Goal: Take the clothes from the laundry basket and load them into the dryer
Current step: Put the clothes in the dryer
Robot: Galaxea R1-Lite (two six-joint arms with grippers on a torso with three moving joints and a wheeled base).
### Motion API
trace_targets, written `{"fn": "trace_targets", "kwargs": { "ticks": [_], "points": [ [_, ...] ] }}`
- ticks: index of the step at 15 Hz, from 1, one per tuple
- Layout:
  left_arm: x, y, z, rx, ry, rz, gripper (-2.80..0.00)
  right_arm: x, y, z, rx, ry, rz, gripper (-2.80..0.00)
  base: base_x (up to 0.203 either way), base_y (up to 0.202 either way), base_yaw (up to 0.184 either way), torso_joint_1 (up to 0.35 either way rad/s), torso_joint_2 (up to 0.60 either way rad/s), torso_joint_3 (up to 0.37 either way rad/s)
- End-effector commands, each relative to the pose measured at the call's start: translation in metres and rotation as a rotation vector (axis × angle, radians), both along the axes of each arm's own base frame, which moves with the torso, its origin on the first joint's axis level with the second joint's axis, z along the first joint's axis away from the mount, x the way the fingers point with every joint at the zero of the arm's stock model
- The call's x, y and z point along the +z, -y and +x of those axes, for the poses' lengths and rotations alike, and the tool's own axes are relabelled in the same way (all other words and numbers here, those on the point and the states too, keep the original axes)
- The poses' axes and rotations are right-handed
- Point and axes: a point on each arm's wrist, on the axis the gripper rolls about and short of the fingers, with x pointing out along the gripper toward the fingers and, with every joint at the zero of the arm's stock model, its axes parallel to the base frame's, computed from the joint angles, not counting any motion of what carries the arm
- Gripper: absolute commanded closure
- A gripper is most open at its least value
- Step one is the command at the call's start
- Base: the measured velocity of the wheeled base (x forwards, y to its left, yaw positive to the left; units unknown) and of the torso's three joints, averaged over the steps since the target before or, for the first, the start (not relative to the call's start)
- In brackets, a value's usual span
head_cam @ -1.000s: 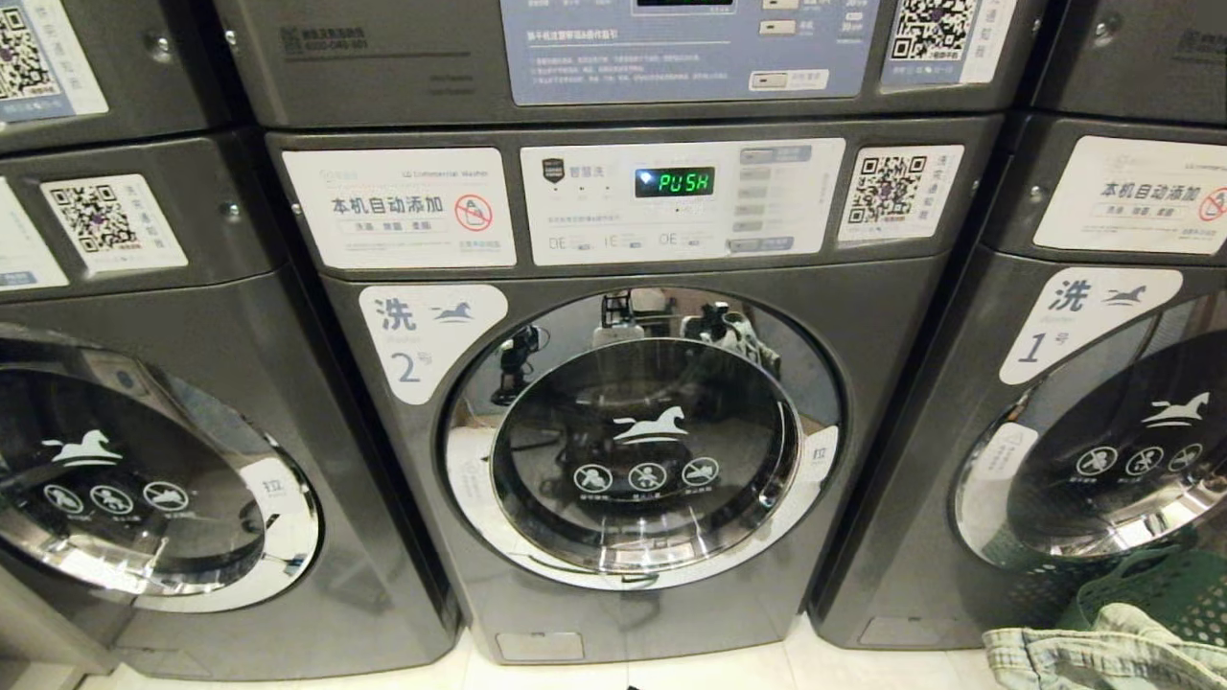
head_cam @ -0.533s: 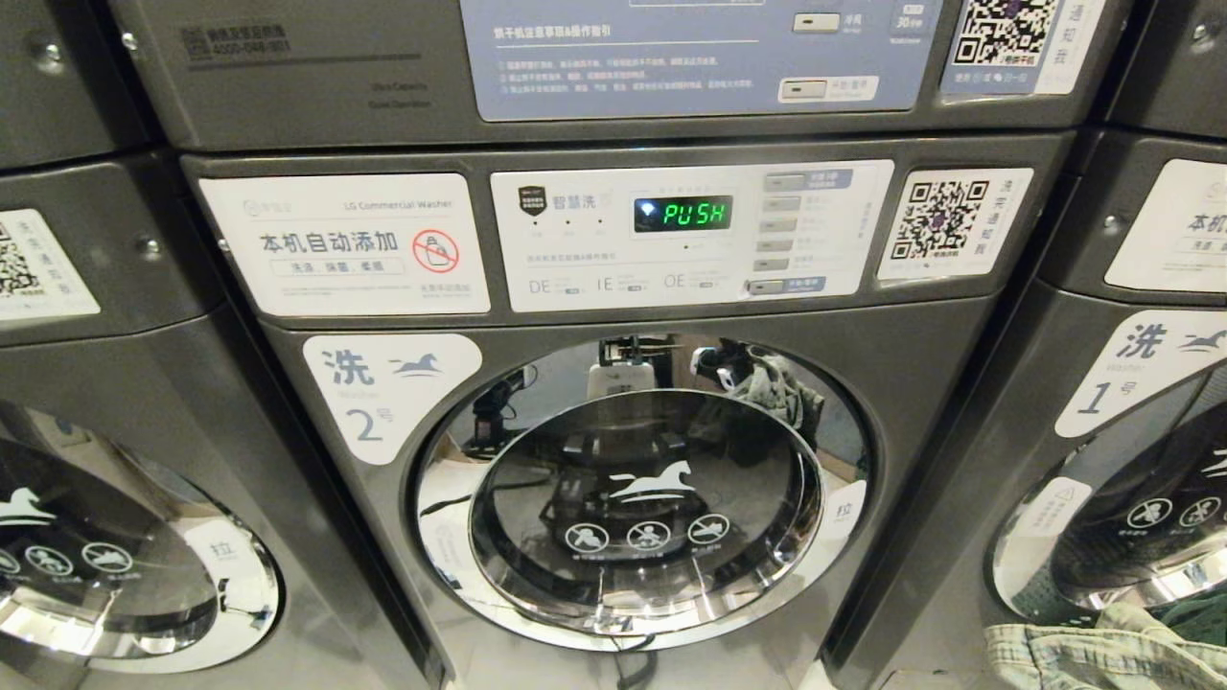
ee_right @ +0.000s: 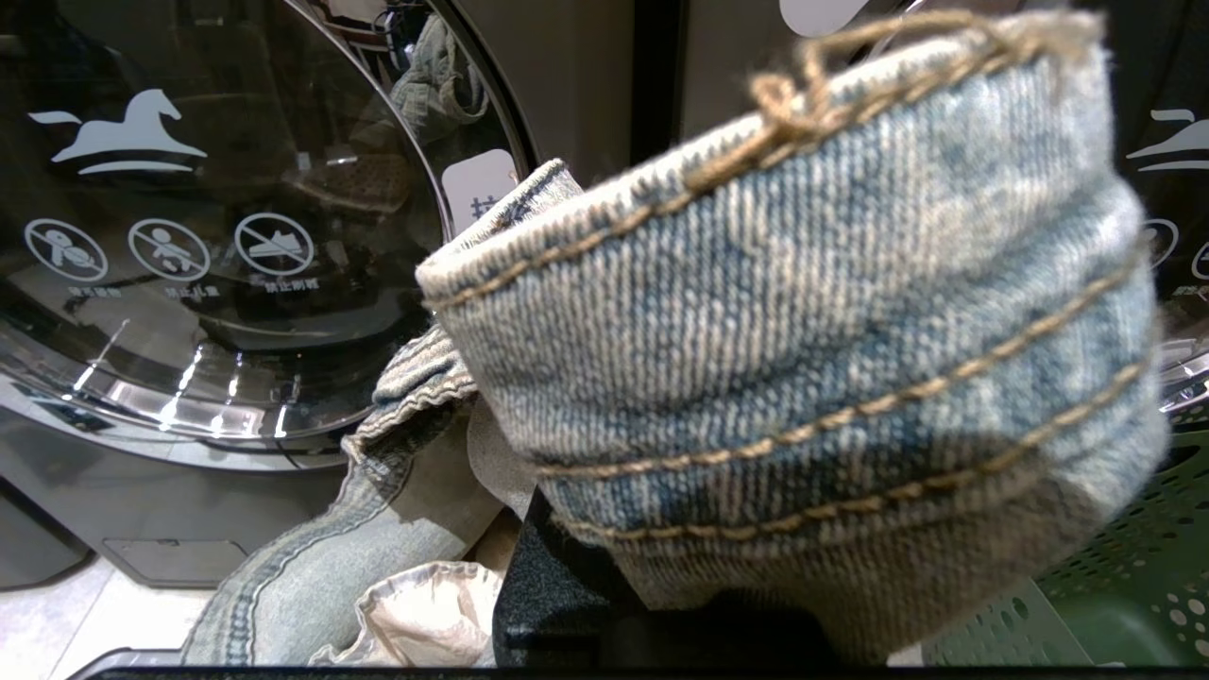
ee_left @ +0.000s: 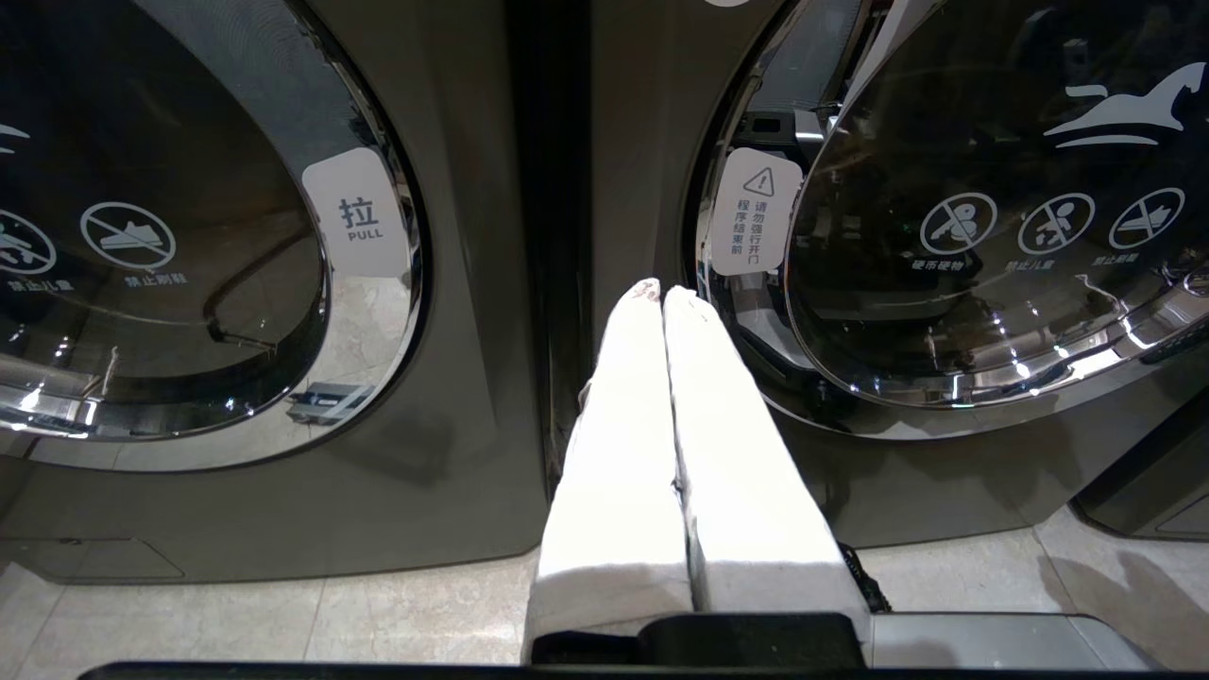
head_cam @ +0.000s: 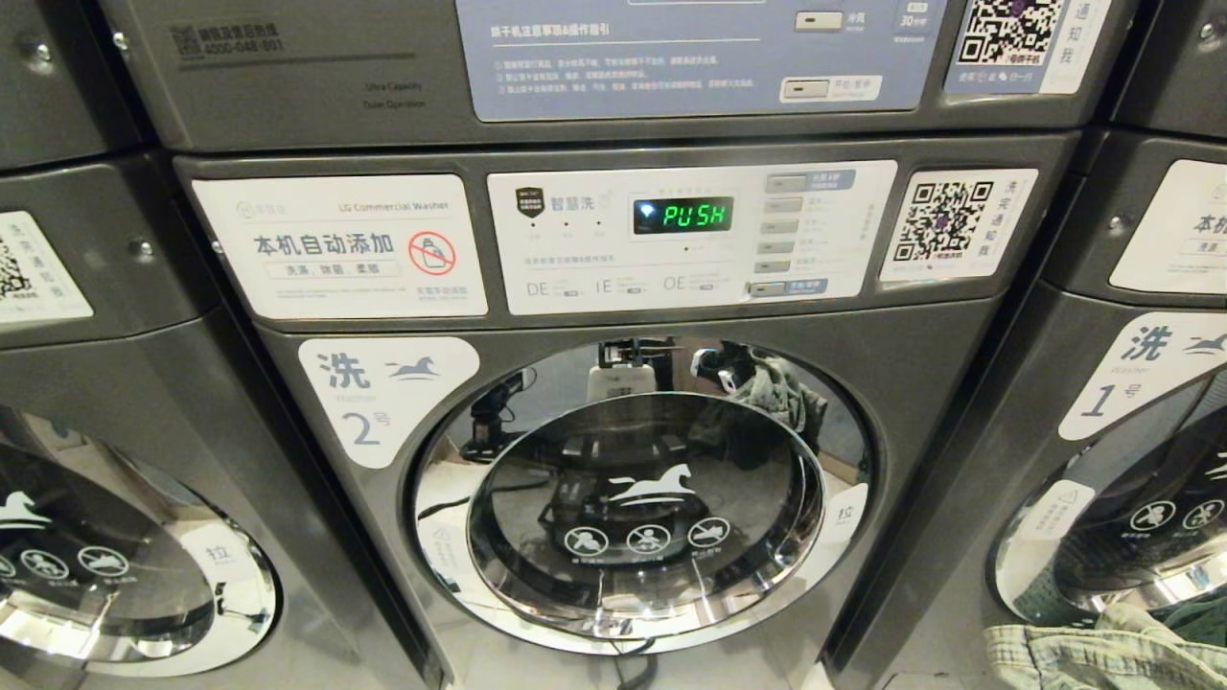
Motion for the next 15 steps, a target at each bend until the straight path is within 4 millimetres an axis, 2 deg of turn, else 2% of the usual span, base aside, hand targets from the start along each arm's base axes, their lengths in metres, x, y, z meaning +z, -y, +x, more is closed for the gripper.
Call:
{"fn": "trace_targets", "kwargs": {
  "ticks": [1,6,15],
  "points": [
    [-0.0001,0.0000,-0.0003,0.001,0.003,0.000,0.00,0.0000,0.0000,0.0000,0.001,0.000,-0.001,0.00,0.000,0.000,0.000,0.000,0.00,0.000],
    [-0.0002,0.0000,-0.0003,0.001,0.003,0.000,0.00,0.0000,0.0000,0.0000,0.001,0.000,-0.001,0.00,0.000,0.000,0.000,0.105,-0.32,-0.172],
    [-0.0001,0.0000,-0.0003,0.001,0.003,0.000,0.00,0.0000,0.0000,0.0000,0.001,0.001,-0.001,0.00,0.000,0.000,0.000,0.264,-0.49,-0.255]
  ]
}}
